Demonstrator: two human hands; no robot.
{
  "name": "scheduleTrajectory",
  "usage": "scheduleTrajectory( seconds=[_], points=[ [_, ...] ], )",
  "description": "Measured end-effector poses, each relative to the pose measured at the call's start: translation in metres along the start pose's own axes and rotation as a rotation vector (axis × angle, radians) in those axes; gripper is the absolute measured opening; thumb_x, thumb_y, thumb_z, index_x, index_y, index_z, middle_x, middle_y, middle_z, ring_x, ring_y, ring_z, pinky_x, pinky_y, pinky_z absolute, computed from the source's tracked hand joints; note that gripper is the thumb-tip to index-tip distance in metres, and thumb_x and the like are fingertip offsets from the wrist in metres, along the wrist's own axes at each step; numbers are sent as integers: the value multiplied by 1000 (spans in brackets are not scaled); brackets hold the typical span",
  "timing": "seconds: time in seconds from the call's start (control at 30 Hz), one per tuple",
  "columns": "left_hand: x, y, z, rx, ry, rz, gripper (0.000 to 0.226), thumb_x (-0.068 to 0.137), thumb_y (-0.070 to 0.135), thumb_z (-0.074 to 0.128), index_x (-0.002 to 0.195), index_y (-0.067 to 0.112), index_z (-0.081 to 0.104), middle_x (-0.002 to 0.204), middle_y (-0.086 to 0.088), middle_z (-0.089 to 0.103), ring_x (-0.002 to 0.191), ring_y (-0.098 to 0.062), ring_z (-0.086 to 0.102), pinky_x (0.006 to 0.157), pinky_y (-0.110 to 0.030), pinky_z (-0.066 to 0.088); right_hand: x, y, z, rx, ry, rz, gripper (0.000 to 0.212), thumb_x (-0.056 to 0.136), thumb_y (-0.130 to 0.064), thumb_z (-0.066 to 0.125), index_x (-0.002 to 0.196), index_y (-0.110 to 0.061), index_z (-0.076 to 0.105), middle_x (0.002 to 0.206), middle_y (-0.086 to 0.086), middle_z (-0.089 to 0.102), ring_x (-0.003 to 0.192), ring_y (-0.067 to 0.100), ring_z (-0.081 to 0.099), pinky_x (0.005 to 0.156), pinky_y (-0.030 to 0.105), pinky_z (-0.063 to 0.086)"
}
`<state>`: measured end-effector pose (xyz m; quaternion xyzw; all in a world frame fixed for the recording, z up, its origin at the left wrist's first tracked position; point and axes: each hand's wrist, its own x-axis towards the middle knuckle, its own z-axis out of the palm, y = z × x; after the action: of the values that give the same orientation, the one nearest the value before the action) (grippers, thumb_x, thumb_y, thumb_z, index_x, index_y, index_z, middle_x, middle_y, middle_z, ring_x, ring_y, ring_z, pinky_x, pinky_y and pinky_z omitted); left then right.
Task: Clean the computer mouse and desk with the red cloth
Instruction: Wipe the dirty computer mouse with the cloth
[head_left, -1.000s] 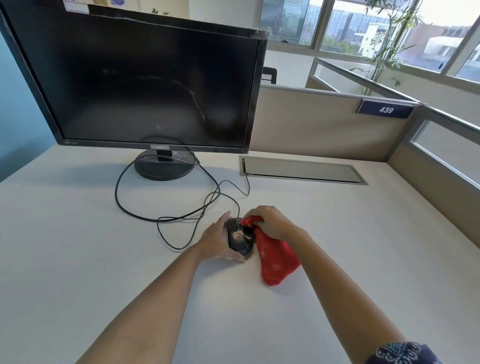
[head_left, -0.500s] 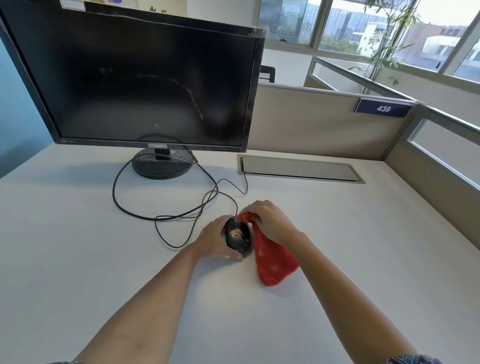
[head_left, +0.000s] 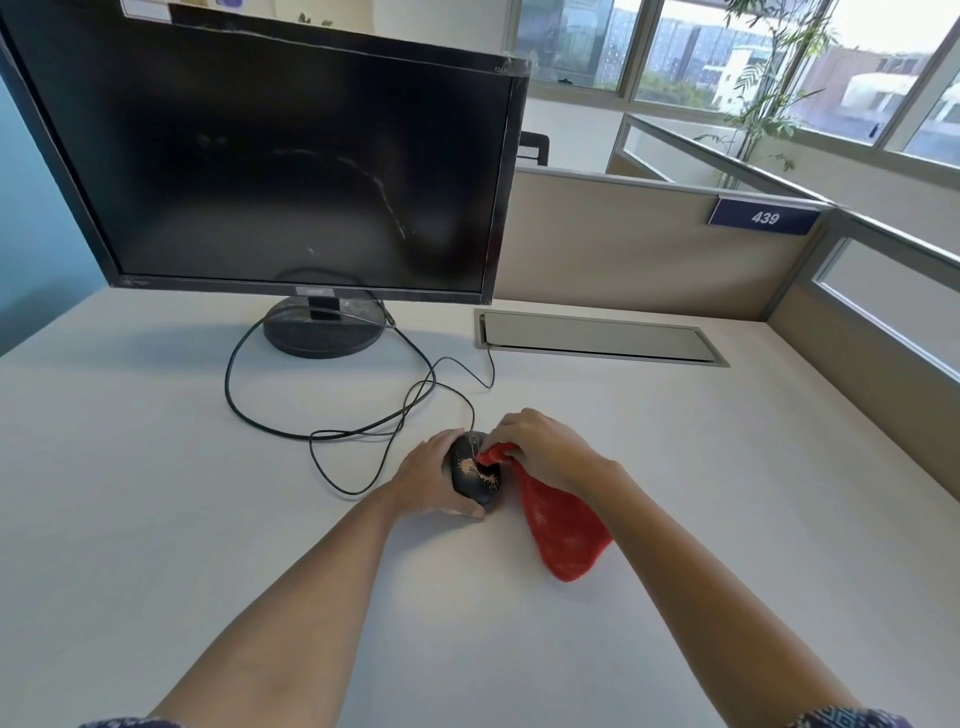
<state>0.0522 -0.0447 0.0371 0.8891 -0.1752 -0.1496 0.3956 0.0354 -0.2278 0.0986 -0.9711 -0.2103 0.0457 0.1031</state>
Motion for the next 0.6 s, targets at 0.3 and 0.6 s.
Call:
scheduleTrajectory(
  seconds=[0.3,0.6],
  points=[
    [0,1,-1,9,-1,10,127,26,61,68,140,20,31,139,5,40,128,-16,36,105,-28,31,5,-4,20,33,94,35,34,95,-8,43,116,-23,64,117,3,60,113,24,47,91,30,40],
    [1,0,0,-22,14,15,125,25,61,69,138,19,35,136,4,43,125,-16,39,106,-30,32,6,-5,-5,77,76,32,37,91,-3,45,111,-25,68,113,1,63,109,23,51,89,43,48]
  ],
)
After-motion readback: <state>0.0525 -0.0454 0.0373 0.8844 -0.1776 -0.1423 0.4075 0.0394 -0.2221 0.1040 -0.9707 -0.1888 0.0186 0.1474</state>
